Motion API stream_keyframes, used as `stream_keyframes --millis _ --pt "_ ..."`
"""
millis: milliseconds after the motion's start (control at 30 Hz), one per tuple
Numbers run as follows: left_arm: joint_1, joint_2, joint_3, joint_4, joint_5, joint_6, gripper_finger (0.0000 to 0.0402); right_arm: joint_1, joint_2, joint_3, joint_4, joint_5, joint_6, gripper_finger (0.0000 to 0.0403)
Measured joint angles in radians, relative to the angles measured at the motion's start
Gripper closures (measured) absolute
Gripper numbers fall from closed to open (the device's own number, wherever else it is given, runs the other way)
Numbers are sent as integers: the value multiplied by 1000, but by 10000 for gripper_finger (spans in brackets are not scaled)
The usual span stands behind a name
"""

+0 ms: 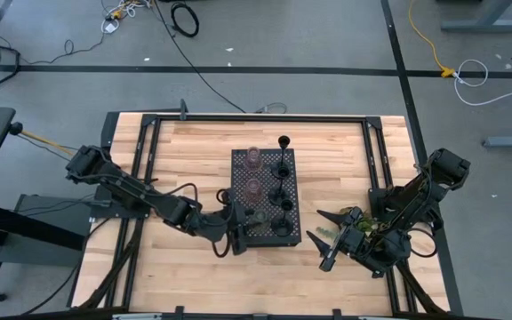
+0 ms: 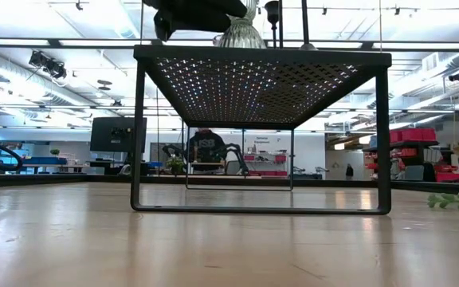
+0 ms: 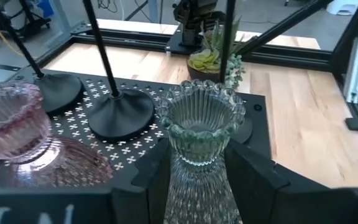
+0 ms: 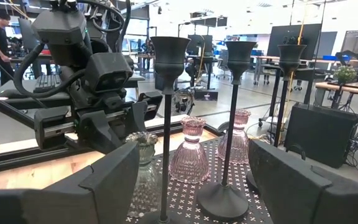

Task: Pick & Place candle stick holders
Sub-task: Put the green glass candle holder on the shelf

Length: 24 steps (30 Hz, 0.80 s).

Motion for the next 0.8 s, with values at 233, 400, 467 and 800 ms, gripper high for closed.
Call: stream_keyframes --millis 233,400,467,800 --pt "-17 -31 0 -23 -11 5 257 0 0 0 -5 0 0 104" --pt "-55 -121 1 -108 -20 26 258 0 0 0 -6 0 13 104" --pt "-77 -173 1 -181 -53 27 258 1 0 0 -6 1 19 104" --pt "-240 -432 1 -570 -253 -5 257 62 -29 0 169 121 -382 104"
